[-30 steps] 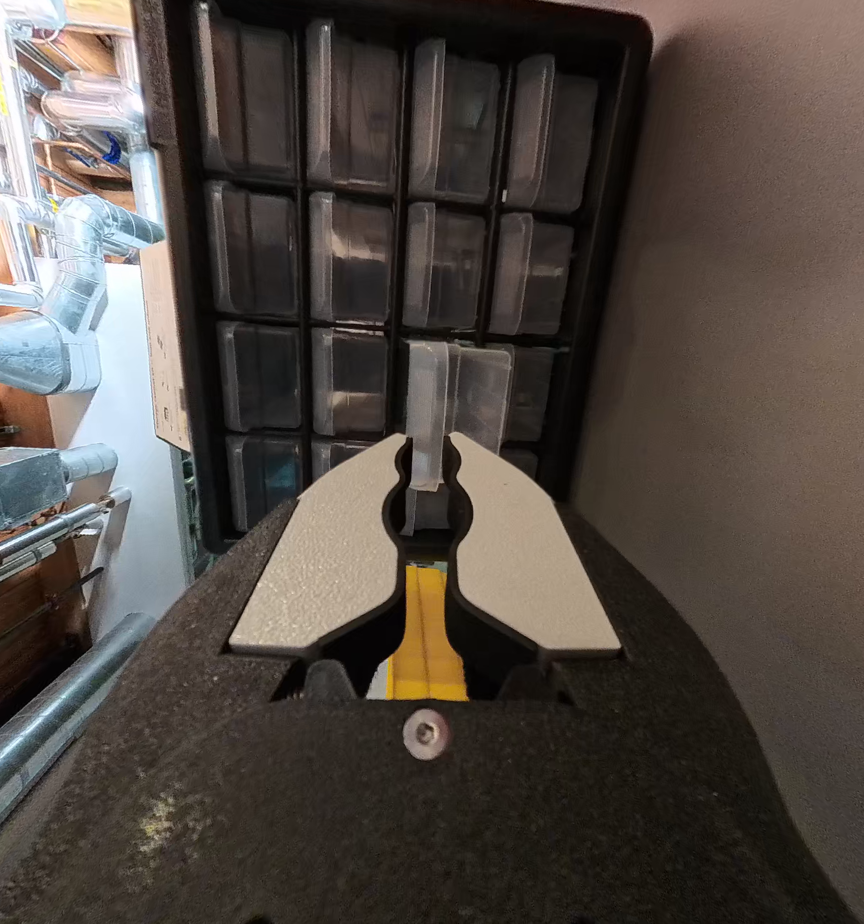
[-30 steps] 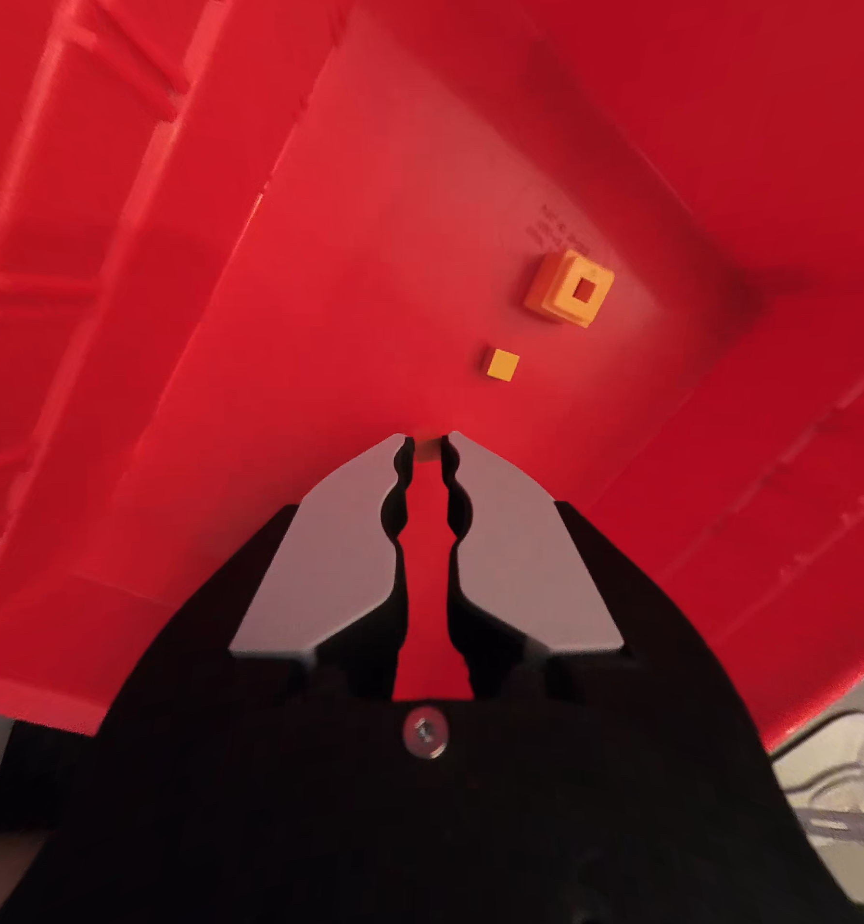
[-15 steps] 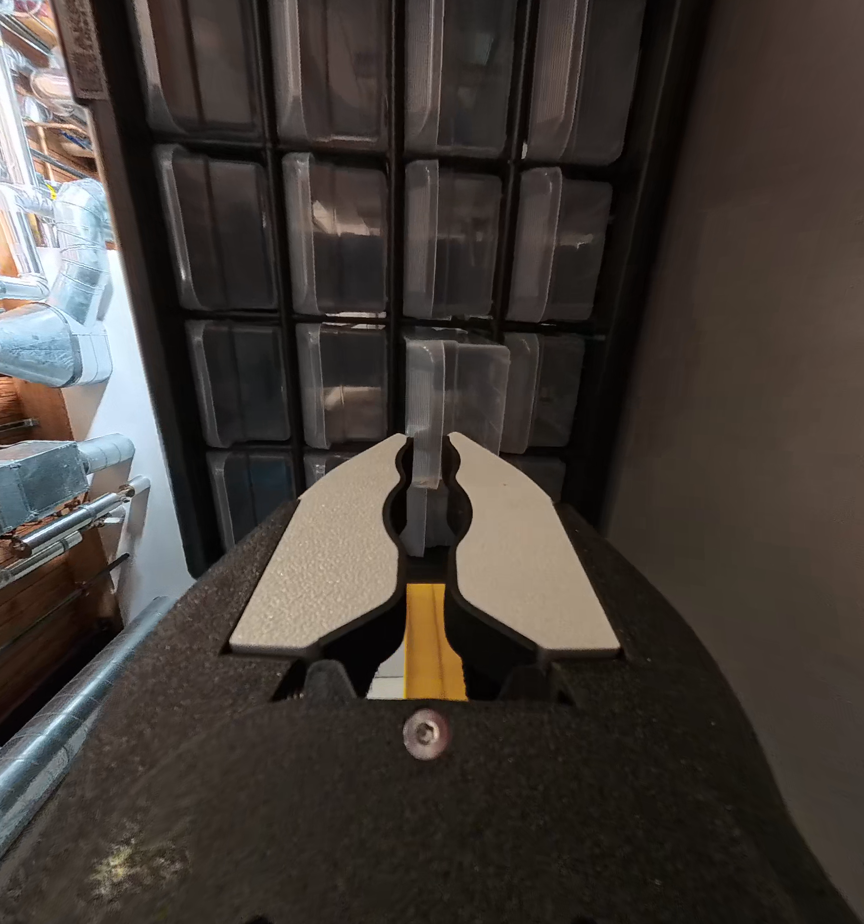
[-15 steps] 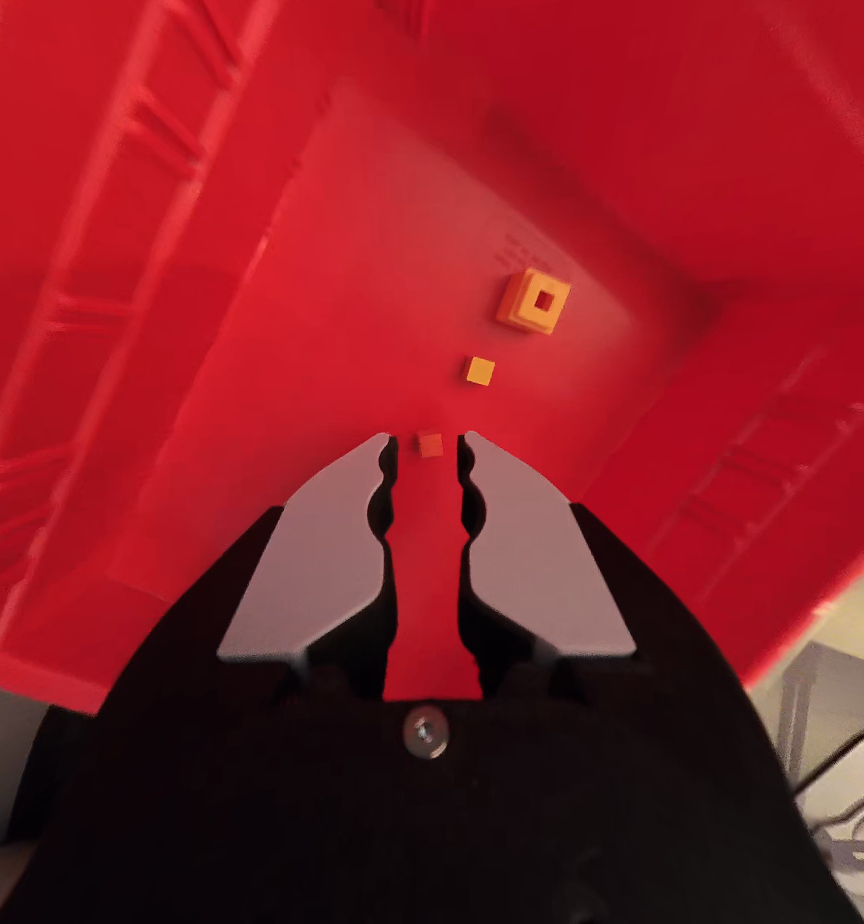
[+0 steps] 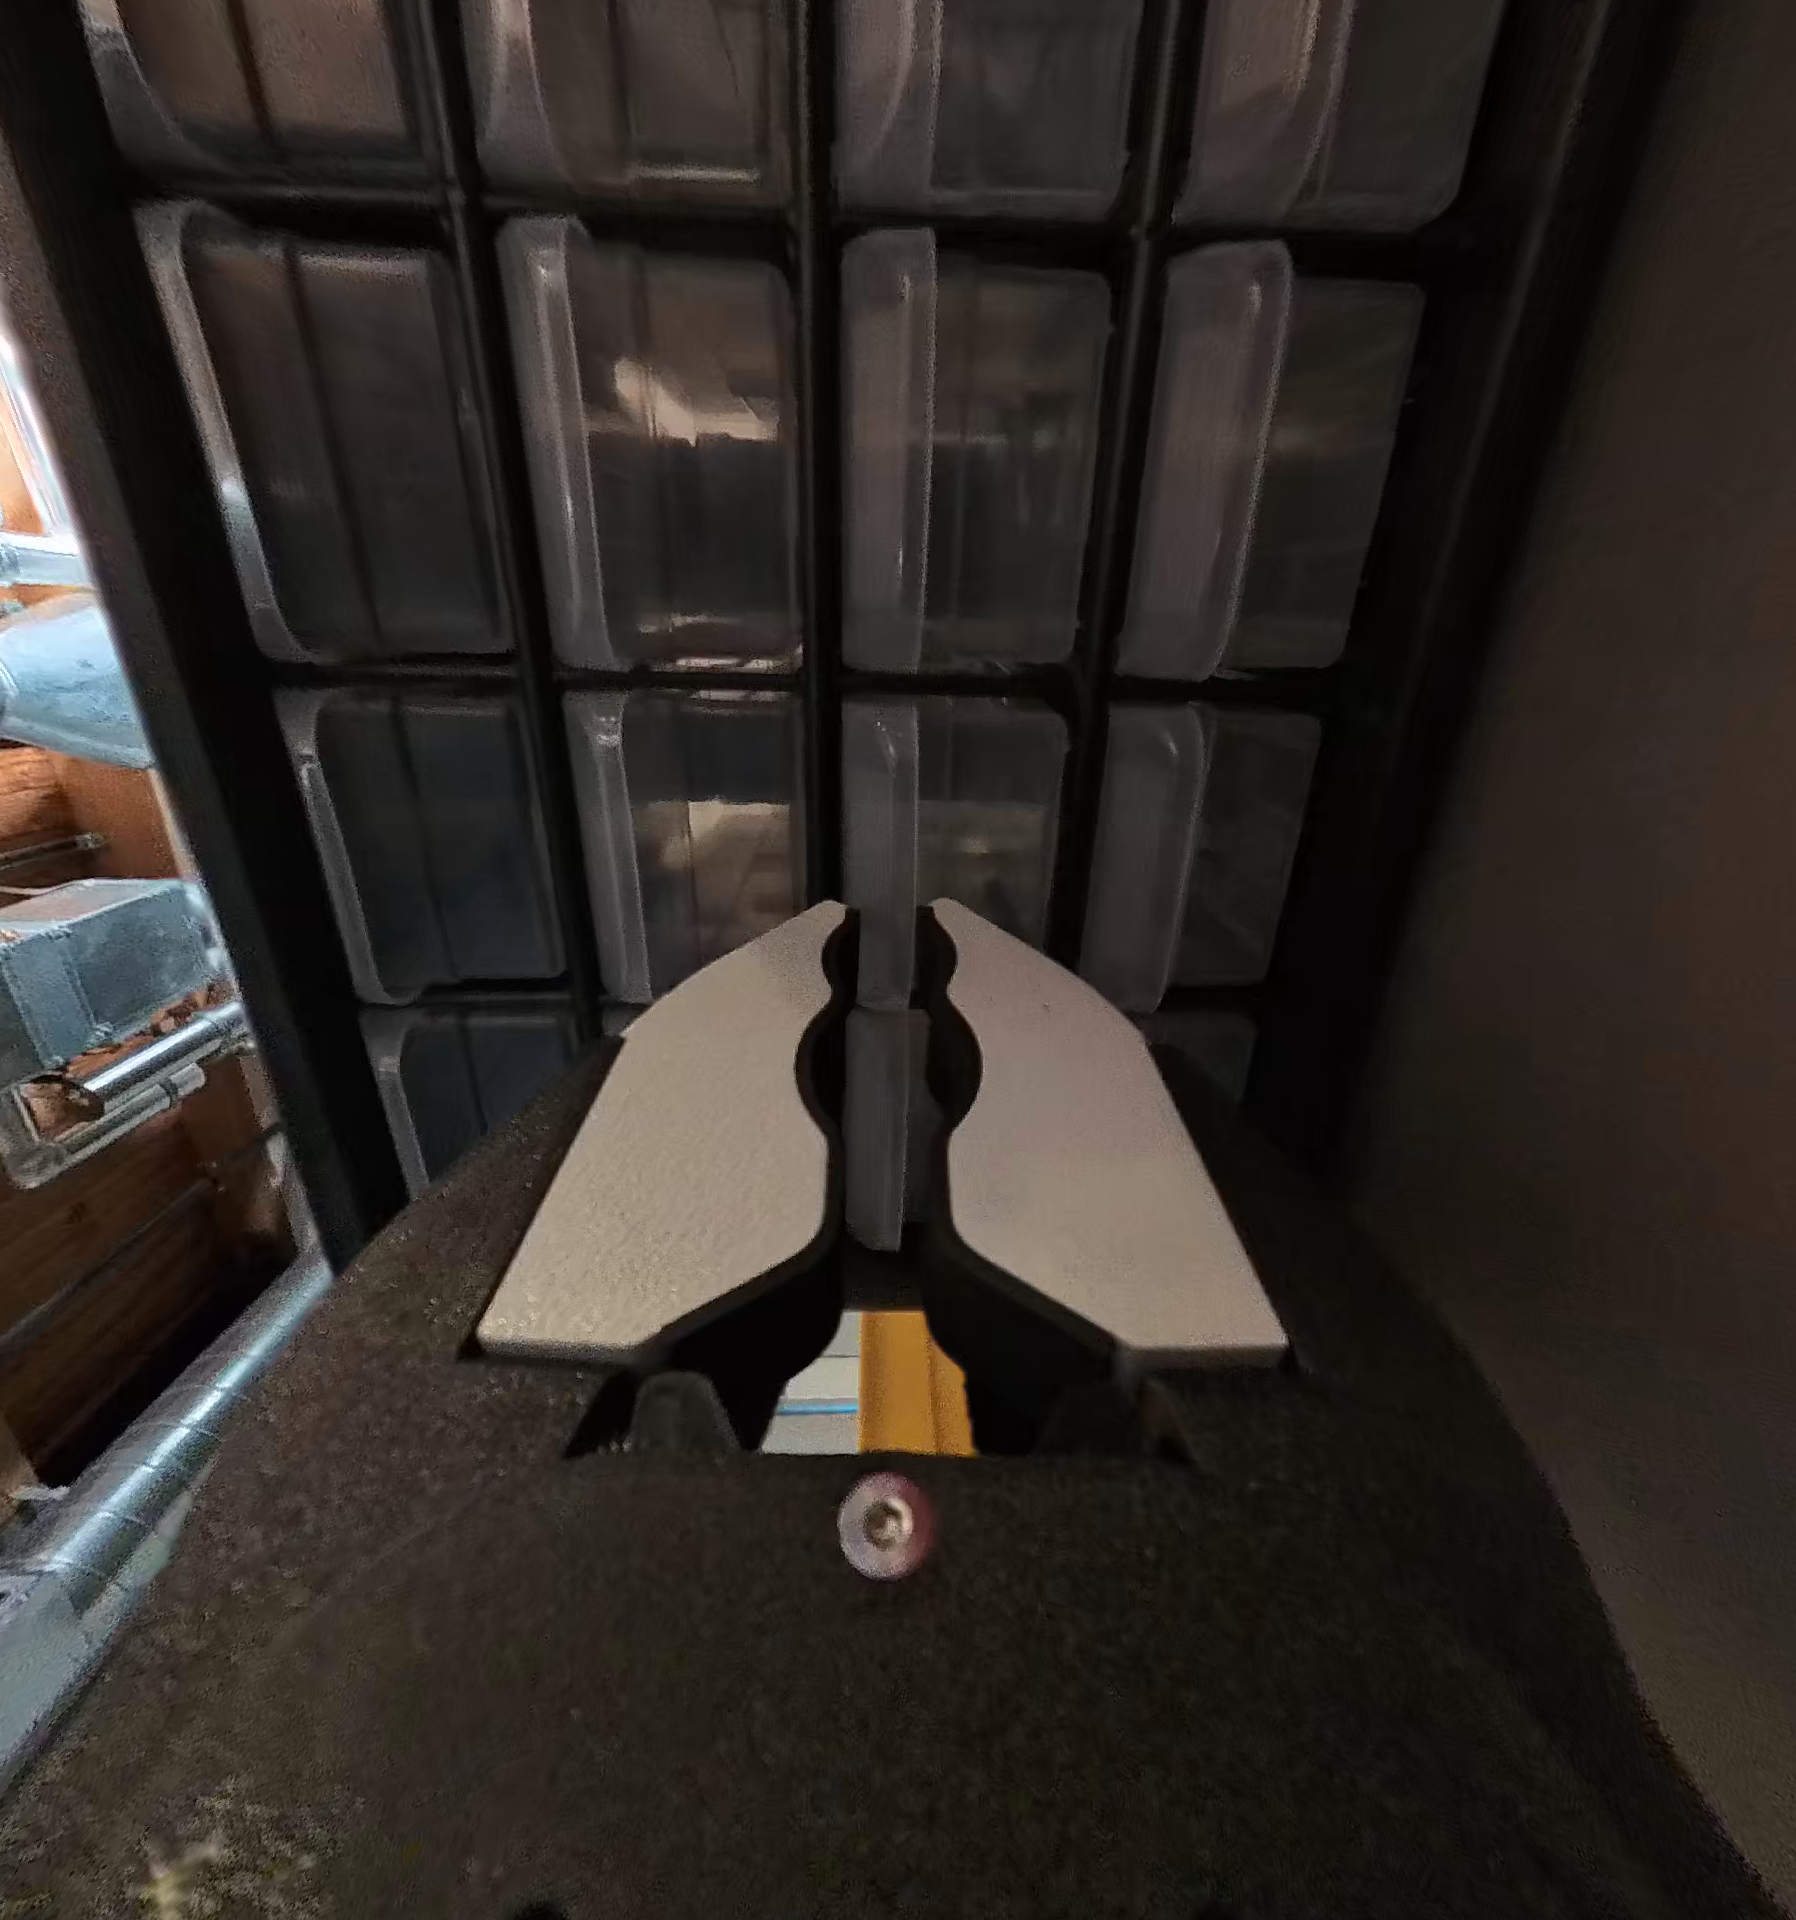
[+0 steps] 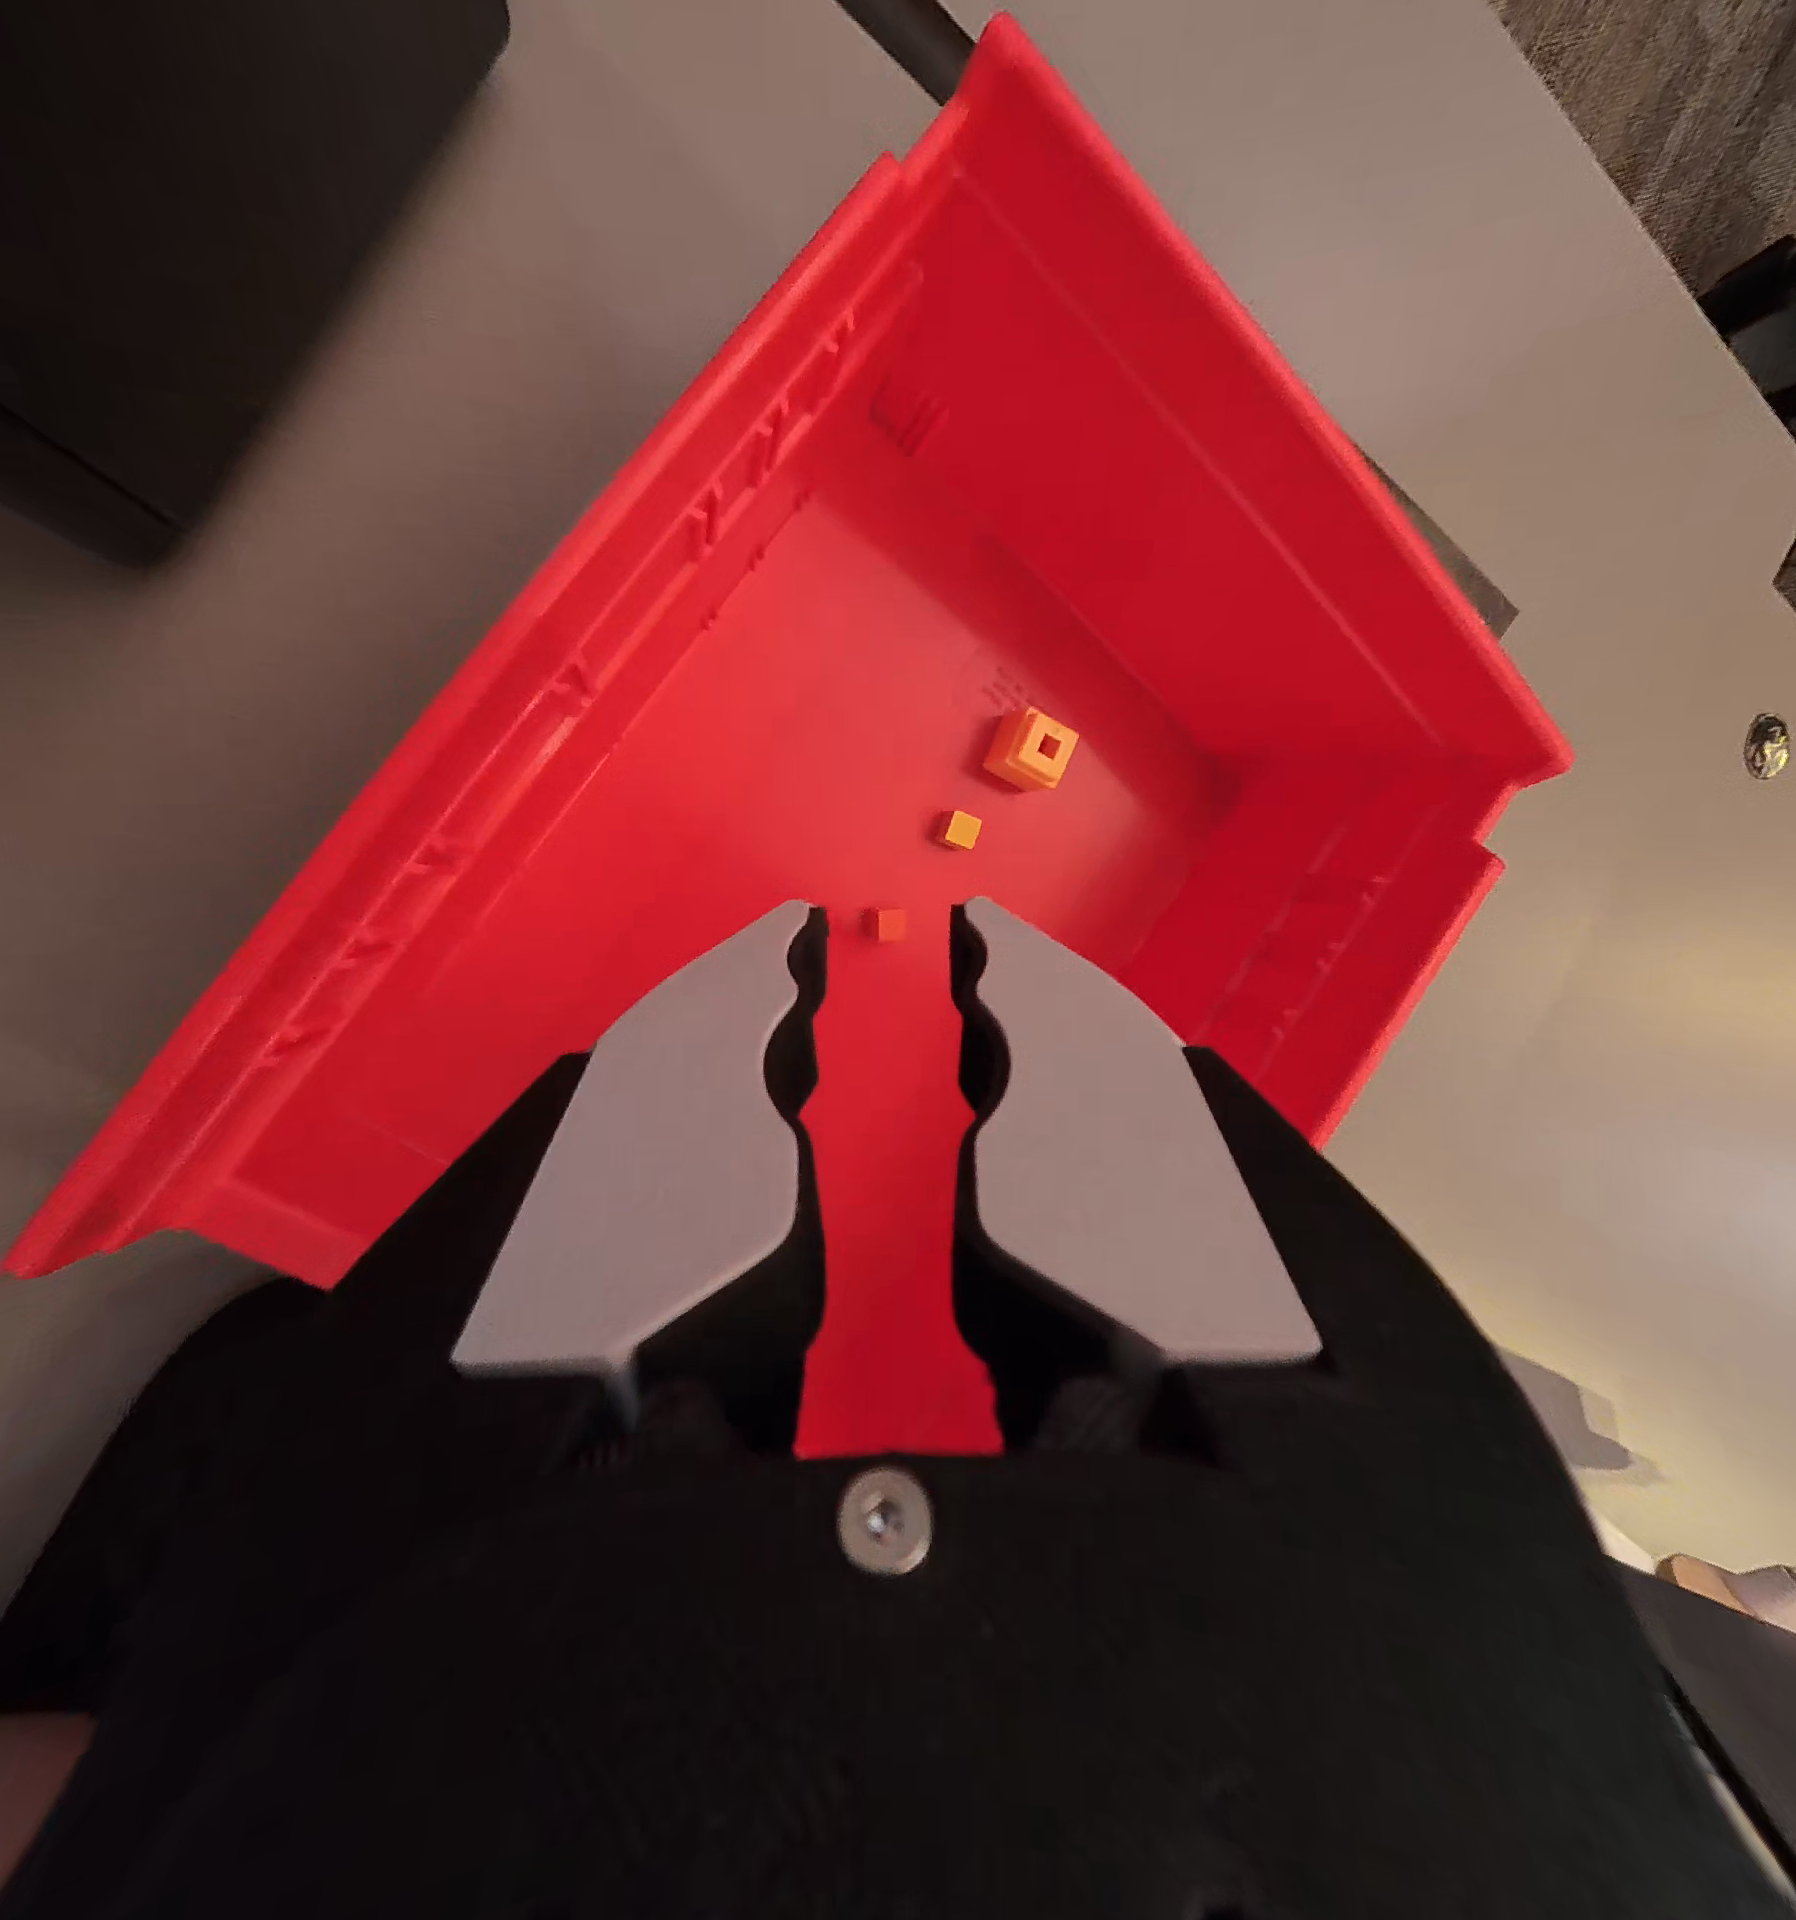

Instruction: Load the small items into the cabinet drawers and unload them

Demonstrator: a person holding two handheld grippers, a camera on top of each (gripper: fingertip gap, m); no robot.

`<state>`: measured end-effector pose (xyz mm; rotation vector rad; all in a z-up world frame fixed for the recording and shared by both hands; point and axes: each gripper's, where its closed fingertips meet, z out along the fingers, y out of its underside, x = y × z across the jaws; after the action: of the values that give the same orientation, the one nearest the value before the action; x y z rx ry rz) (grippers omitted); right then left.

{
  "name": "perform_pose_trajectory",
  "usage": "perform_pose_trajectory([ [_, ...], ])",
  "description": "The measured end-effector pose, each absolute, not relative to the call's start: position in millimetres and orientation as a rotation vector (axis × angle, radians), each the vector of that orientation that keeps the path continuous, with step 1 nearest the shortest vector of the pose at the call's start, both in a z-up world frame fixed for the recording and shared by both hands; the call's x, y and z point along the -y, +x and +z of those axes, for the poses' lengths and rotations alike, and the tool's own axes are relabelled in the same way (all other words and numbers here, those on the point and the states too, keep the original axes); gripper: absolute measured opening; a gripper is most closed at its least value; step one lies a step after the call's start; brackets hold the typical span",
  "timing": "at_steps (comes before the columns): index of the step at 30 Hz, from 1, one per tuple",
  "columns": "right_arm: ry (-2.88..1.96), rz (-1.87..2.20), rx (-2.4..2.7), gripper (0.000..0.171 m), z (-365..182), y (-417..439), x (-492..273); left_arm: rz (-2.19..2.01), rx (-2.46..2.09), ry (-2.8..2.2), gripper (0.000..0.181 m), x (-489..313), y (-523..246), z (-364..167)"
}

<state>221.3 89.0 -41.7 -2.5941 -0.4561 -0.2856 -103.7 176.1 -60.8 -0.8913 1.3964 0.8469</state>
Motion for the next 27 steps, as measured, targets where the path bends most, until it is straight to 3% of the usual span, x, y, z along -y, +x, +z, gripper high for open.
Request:
perform_pose_trajectory([
  [2, -2.592, -0.237, 0.447, 0.024, -40.2, 217.0, -87.4, 0.829, -1.373, -0.908, 0.013, -176.9, -102.7, -61.7],
  [6, -2.544, -0.19, 0.411, 0.024, -31.7, 216.5, -87.9, 0.781, -1.316, -0.88, 0.043, -163.3, -97.2, -54.9],
  [10, -2.532, -0.194, 0.404, 0.024, -28.3, 219.6, -83.2, 0.681, -1.344, -0.746, 0.026, -129.9, -69.9, -49.2],
  [18, -2.522, -0.175, 0.409, 0.024, -27.1, 218.3, -80.5, 0.826, -1.342, -0.759, 0.028, -163.2, -46.8, -61.7],
  [22, -2.534, -0.197, 0.422, 0.024, -27.6, 218.1, -79.7, 0.784, -1.332, -0.732, 0.009, -160.1, -43.2, -58.6],
  [27, -2.455, -0.193, 0.505, 0.023, -8.5, 192.3, -84.5, 0.784, -1.354, -0.706, 0.009, -149.3, -46.6, -59.0],
])
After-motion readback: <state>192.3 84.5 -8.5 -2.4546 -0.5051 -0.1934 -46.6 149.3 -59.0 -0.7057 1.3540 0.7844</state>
